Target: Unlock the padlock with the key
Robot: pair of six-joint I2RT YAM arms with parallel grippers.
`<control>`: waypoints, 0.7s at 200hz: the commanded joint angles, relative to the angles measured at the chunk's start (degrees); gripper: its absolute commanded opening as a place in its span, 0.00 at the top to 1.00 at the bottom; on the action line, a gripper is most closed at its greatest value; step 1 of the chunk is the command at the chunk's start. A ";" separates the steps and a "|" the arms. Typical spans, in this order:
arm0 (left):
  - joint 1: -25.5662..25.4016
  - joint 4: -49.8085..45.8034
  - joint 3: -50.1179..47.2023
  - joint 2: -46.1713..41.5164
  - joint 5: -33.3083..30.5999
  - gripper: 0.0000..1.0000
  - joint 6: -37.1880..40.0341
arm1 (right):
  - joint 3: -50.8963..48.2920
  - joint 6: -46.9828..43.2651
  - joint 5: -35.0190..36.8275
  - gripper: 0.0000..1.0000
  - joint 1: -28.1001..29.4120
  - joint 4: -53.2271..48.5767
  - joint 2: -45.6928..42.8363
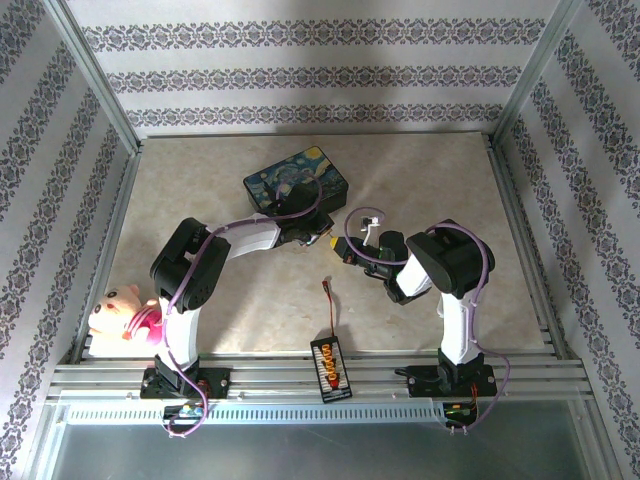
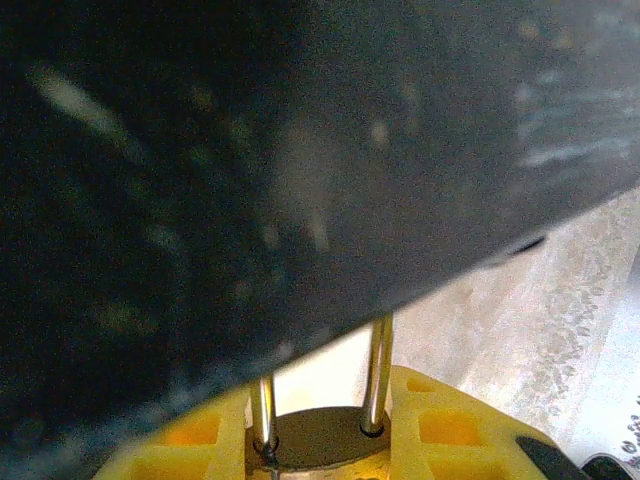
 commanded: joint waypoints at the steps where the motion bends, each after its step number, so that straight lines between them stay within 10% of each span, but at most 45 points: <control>1: -2.58 1.45 -1.42 -1.45 17.12 1.00 -6.59 | 1.79 0.51 4.72 1.00 -0.11 1.94 -0.18; 140: -2.15 1.68 -2.61 -1.58 13.99 1.00 -7.48 | -2.69 1.75 7.25 1.00 0.52 1.94 -3.72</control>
